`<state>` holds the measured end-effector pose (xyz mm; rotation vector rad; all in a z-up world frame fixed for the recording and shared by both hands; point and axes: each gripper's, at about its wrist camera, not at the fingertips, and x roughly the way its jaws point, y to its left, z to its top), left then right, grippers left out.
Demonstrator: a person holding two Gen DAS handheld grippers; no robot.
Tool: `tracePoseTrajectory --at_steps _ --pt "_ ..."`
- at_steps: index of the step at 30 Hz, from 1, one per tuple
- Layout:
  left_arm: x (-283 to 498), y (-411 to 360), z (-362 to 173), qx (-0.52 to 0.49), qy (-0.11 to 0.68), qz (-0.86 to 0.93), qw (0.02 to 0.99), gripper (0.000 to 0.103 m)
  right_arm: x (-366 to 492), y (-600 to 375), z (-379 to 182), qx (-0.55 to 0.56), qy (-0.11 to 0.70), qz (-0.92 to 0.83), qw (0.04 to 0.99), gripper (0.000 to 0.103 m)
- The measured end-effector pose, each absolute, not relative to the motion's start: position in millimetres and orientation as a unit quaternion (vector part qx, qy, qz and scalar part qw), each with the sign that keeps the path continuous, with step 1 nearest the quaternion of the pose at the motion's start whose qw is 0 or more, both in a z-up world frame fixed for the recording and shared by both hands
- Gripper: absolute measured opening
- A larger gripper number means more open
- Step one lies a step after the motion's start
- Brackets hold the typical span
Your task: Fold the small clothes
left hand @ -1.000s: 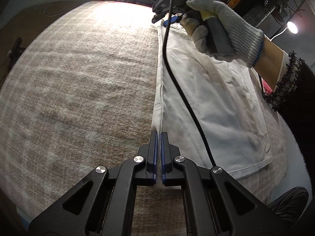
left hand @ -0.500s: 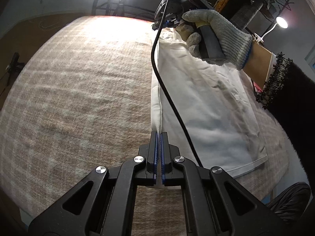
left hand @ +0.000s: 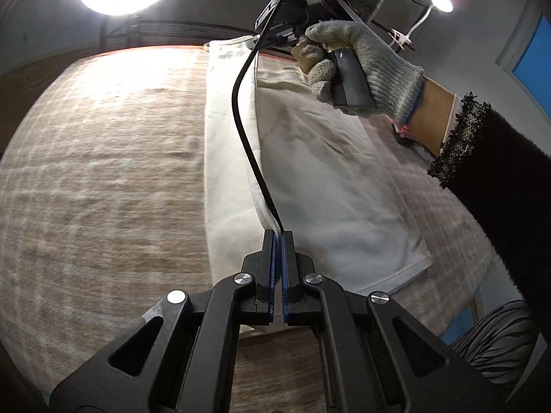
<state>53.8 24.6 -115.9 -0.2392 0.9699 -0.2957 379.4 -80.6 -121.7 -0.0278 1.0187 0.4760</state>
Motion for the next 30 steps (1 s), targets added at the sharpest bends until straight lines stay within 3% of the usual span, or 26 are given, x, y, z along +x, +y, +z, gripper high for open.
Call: tracePoseTrajectory --at_steps 18,20,23,24,30 --pt "77 -54 -152 -0.078 0.517 -0.190 0.831 0.000 411 -103 -173 -0.027 0.506 0.201 0.838 0.001" --pt "74 -56 -150 -0.067 0.516 -0.191 0.832 0.000 411 -108 -176 -0.029 0.511 0.199 0.836 0.007" --pt "65 -49 -143 -0.060 0.509 -0.192 0.837 0.006 402 -120 -168 -0.017 0.500 0.201 0.842 0.038" --pt "63 -46 -140 -0.060 0.507 -0.192 0.838 0.011 399 -126 -161 -0.015 0.492 0.200 0.847 0.038" --pt "38 -34 -117 -0.067 0.481 -0.203 0.850 0.011 367 -170 -115 0.032 0.455 0.204 0.866 0.038"
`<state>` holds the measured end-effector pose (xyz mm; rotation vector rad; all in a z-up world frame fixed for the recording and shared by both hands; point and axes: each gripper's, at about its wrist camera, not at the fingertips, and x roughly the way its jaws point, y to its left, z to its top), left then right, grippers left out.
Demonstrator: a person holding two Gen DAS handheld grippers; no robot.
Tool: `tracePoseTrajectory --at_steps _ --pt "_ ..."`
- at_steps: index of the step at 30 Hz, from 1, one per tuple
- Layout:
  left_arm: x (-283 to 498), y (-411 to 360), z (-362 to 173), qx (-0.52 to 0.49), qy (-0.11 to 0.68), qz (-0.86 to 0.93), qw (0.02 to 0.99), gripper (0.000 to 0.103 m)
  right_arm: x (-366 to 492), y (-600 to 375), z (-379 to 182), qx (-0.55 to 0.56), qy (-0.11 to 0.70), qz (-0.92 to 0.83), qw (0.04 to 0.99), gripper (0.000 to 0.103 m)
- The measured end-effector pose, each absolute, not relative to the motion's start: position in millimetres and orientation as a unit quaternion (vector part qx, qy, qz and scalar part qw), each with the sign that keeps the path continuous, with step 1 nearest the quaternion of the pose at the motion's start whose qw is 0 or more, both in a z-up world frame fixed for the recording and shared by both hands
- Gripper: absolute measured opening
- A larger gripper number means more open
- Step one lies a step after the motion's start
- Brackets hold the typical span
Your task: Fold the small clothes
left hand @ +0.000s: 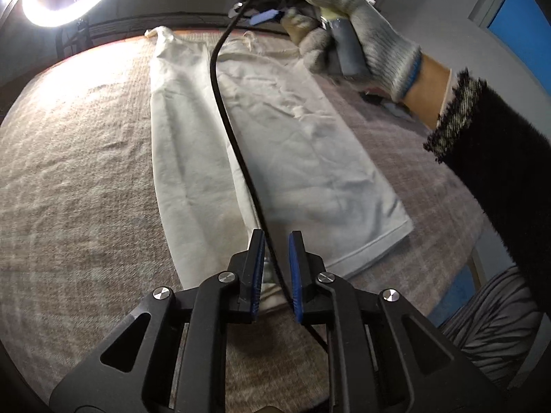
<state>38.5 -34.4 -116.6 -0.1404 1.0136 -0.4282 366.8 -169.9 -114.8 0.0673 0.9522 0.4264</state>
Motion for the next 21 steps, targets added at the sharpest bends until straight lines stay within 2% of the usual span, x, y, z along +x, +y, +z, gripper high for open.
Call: tracePoseTrajectory --at_steps 7,14,21 --pt "16 -26 -87 -0.066 0.424 -0.214 0.878 0.011 319 -236 -67 0.070 0.410 0.199 0.887 0.038" --pt "16 -33 -90 -0.060 0.425 -0.188 0.883 0.011 288 -307 -22 0.074 0.365 0.175 0.911 0.040" --pt "27 -73 -99 -0.033 0.419 -0.185 0.888 0.011 278 -350 -23 0.070 0.363 0.170 0.913 0.040"
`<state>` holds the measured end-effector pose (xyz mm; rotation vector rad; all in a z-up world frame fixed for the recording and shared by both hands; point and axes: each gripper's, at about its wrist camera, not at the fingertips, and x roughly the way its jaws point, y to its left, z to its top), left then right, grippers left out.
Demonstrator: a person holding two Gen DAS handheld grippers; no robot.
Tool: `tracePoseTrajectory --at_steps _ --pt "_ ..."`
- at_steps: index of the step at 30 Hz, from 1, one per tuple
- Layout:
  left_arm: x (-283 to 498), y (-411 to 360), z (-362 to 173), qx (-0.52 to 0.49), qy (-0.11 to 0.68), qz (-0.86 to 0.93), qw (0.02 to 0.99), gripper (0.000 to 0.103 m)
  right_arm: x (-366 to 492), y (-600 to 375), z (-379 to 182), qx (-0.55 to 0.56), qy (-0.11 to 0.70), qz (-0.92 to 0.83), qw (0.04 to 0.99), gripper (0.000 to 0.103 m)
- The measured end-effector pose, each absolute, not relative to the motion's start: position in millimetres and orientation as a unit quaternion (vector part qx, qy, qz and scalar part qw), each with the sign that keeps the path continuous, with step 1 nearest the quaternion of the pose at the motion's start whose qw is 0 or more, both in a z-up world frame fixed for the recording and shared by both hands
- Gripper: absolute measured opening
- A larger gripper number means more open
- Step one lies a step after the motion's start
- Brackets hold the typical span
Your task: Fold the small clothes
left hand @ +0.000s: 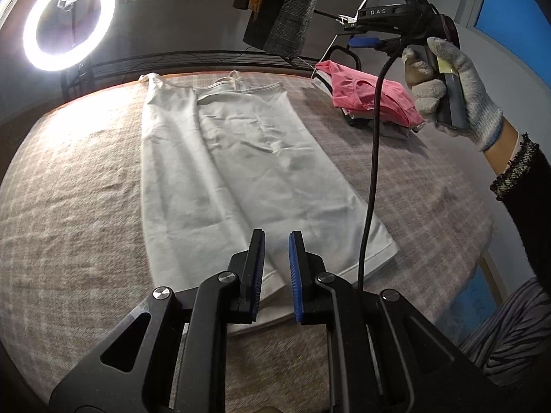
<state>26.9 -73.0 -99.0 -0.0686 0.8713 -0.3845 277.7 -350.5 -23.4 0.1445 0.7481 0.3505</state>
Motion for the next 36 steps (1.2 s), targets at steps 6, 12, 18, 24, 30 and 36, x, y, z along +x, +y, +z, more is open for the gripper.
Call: tracePoseTrajectory --at_steps 6,12,18,24,30,36 --pt "38 -112 -113 -0.032 0.424 -0.189 0.885 0.014 277 -382 -39 0.074 0.373 0.166 0.910 0.041" --pt "34 -154 -129 -0.022 0.425 -0.208 0.881 0.031 282 -403 -54 0.078 0.382 0.171 0.905 0.044" --pt "29 -188 -137 0.009 0.415 -0.220 0.883 0.031 292 -413 -73 0.106 0.395 0.190 0.893 0.049" --pt "32 -204 -147 0.023 0.420 -0.224 0.879 0.031 304 -412 -92 0.123 0.406 0.213 0.880 0.049" --pt "33 -215 -153 0.021 0.434 -0.257 0.863 0.032 318 -408 -107 0.133 0.418 0.208 0.874 0.049" --pt "27 -237 -163 0.073 0.443 -0.255 0.856 0.032 330 -388 -116 0.120 0.426 0.212 0.871 0.049"
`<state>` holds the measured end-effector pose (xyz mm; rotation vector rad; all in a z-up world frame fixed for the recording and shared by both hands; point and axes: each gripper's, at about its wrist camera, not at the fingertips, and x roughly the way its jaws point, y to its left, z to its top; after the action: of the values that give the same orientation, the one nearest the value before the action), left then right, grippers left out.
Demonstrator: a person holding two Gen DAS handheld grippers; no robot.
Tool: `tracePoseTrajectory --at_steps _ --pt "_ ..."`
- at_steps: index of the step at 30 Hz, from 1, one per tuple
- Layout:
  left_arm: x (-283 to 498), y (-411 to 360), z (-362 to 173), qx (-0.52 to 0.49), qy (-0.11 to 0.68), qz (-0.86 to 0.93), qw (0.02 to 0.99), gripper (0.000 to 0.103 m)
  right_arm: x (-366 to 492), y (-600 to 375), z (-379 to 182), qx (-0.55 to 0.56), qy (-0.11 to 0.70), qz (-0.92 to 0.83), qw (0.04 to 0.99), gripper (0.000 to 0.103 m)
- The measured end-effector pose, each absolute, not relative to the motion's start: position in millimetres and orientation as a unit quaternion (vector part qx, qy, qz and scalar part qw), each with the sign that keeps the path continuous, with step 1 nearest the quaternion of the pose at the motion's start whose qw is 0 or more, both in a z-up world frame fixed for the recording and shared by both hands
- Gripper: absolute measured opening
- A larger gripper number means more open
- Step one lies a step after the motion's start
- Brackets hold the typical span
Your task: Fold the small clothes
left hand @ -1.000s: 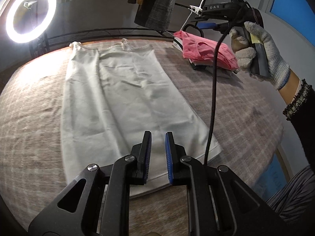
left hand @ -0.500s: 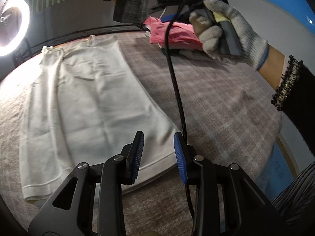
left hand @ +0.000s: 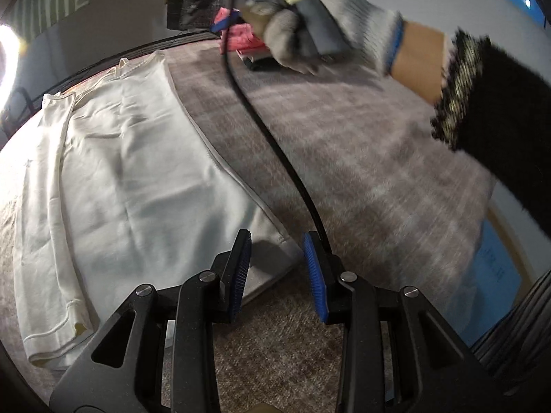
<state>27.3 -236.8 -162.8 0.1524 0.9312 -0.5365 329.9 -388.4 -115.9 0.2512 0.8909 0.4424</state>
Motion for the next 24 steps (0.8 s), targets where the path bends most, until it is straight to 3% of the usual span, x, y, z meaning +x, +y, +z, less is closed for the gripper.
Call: tracePoseTrajectory --at_steps 6,7,8,9,16,19,21,24 --pt "29 -239 -168 0.081 0.447 -0.249 0.856 0.031 344 -364 -130 0.106 0.440 0.216 0.865 0.049" --pt "30 -239 -168 0.078 0.445 -0.250 0.856 0.026 347 -360 -132 0.105 0.442 0.216 0.864 0.049" --pt "30 -238 -168 0.074 0.444 -0.252 0.856 0.011 350 -356 -134 0.103 0.444 0.215 0.864 0.049" --pt "31 -237 -168 0.070 0.445 -0.252 0.857 0.008 353 -351 -137 0.102 0.447 0.214 0.863 0.049" --pt "35 -210 -157 -0.009 0.444 -0.247 0.861 0.005 379 -331 -157 0.111 0.466 0.196 0.856 0.048" --pt "36 -200 -152 -0.031 0.442 -0.242 0.863 0.005 389 -325 -165 0.119 0.473 0.190 0.852 0.035" --pt "37 -193 -151 -0.041 0.443 -0.240 0.863 0.005 394 -318 -171 0.114 0.481 0.183 0.850 0.018" --pt "36 -184 -151 -0.059 0.442 -0.236 0.863 0.005 397 -310 -172 0.109 0.485 0.179 0.849 0.003"
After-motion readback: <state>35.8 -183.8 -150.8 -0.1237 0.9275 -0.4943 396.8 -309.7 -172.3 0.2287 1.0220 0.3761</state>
